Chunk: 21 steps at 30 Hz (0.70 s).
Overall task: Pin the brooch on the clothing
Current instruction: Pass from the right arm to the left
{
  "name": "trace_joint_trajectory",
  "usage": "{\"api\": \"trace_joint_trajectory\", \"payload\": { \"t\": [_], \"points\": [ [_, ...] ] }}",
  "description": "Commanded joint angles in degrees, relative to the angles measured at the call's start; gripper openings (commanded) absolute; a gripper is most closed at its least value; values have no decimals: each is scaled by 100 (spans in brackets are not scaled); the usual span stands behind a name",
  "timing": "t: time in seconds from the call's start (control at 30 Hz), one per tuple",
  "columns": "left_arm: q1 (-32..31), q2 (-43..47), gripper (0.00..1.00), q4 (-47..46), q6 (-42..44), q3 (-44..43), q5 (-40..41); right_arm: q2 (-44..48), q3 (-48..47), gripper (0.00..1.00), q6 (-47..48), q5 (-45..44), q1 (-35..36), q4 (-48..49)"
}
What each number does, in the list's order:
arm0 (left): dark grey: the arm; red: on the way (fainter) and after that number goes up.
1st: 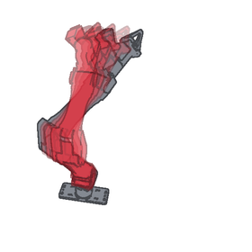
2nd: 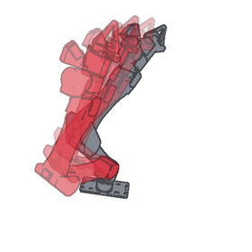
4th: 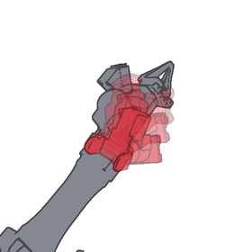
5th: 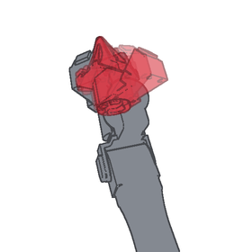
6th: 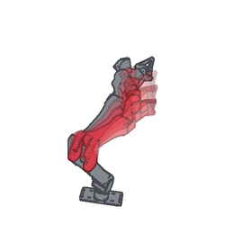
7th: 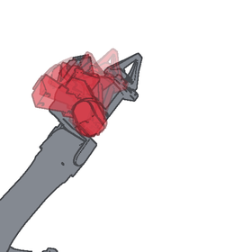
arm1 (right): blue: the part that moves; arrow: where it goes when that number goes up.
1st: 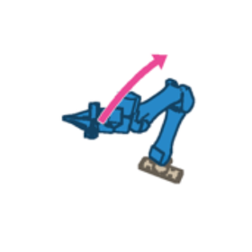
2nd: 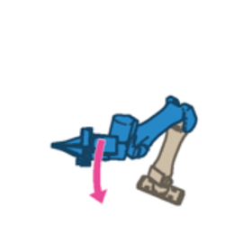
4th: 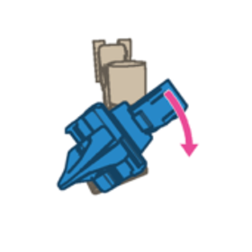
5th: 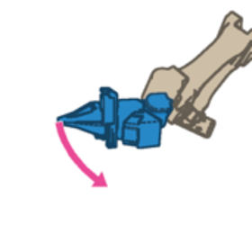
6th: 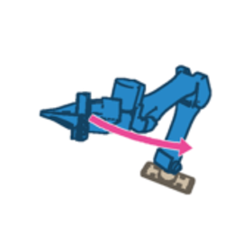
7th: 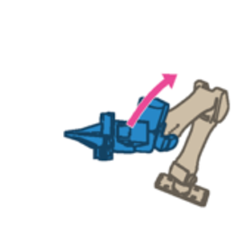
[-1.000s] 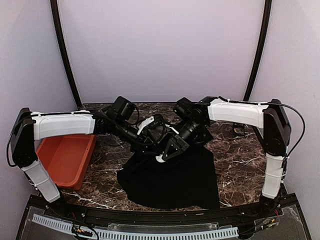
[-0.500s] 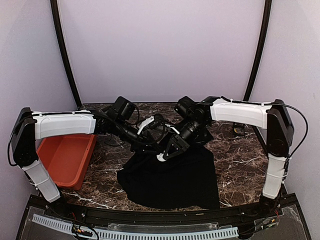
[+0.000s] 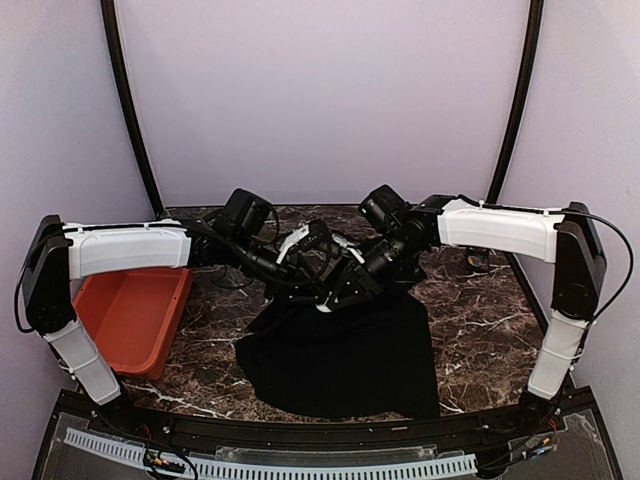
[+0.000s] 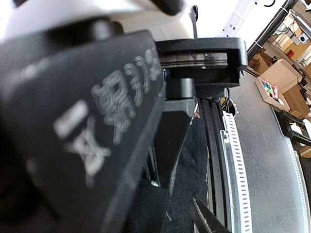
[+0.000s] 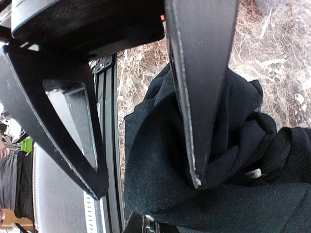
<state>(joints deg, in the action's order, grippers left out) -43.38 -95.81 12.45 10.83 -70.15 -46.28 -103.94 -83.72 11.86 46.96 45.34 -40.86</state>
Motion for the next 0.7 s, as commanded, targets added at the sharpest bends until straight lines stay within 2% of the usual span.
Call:
{"api": "trace_joint_trajectory", "payload": {
  "t": [0.0,0.27,0.43,0.67],
  "points": [
    [29,210,48,-192,-283,262,157,179,75,0,89,383,54,784],
    [187,398,44,-750,-695,488,-149,251,179,0,102,519,45,1004],
    [382,531,44,-1463,-1198,670,-477,324,336,0,132,569,28,1116],
    [424,450,44,-1468,-1310,646,-664,381,333,0,123,569,-8,1146]
  ]
}}
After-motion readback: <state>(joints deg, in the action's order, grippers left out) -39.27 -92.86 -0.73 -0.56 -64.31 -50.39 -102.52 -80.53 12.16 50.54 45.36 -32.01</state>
